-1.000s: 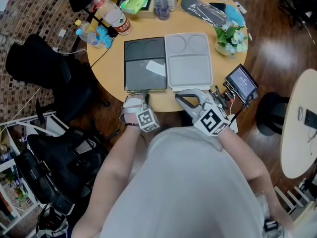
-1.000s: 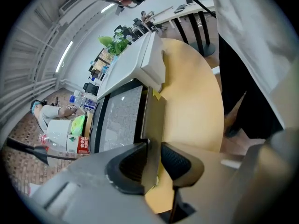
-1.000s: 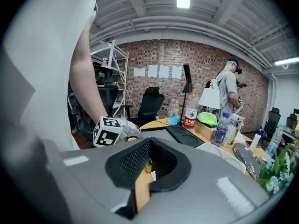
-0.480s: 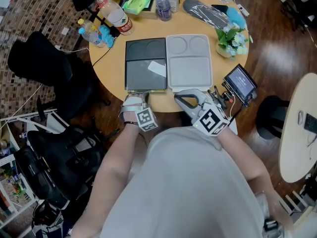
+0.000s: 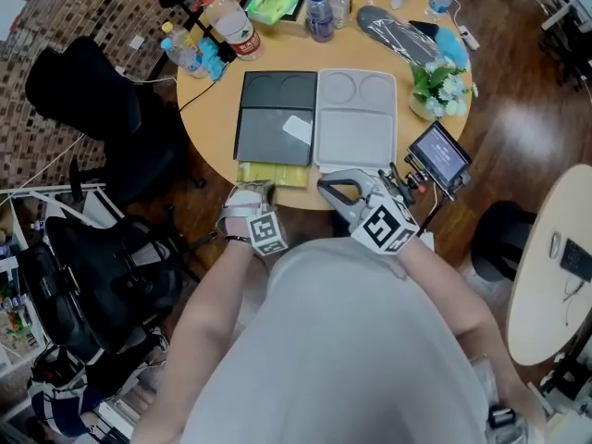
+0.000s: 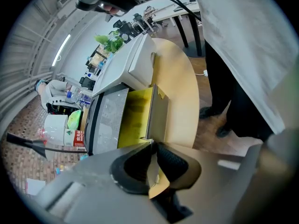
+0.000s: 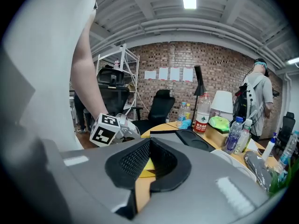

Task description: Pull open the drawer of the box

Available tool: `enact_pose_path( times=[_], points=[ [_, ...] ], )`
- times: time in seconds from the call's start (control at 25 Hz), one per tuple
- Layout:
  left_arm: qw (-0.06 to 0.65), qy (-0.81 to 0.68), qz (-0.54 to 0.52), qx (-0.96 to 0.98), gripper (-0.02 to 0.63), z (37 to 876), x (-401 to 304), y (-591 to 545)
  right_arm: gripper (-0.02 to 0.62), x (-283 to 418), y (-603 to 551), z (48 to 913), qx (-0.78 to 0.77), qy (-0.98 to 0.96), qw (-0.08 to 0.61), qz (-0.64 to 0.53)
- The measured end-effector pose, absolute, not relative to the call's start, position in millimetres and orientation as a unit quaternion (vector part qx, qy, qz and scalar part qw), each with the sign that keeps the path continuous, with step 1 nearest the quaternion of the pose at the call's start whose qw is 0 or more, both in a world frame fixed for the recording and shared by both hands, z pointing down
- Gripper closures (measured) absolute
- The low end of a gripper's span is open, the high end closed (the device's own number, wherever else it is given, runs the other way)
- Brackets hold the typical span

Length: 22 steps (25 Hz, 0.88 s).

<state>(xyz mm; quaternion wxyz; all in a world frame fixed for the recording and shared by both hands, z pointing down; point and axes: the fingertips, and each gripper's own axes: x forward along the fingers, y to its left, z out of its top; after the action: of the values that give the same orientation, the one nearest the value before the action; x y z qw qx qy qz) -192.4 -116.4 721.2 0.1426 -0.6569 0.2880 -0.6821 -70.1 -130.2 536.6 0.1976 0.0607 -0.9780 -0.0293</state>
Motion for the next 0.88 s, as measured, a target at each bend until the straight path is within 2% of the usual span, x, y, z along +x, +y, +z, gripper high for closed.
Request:
enact_pose_path(
  times=[0.24,0.4,0.56,0.88],
  points=[
    [0.121,0.293,-0.681,-0.660,0.557,721,-190,-92,0.592,-76,-120,537,0.025,-0.981,0.191,-0.034],
    [0.109,0.293,-0.681,-0.662,0.557,721,-188,-78,0.592,-74,-115,540,0.008,-0.976,0.211,-0.045],
    [0.099,0.289,-0.677,-0.670,0.558,723,-184,-63,0.592,-80,-108,542,0.002,-0.982,0.187,-0.032],
    [0.094,0.287,-0.668,-0.680,0.558,724,-181,-30,0.592,-92,-81,549,-0.025,-0.976,0.212,-0.036]
  ],
)
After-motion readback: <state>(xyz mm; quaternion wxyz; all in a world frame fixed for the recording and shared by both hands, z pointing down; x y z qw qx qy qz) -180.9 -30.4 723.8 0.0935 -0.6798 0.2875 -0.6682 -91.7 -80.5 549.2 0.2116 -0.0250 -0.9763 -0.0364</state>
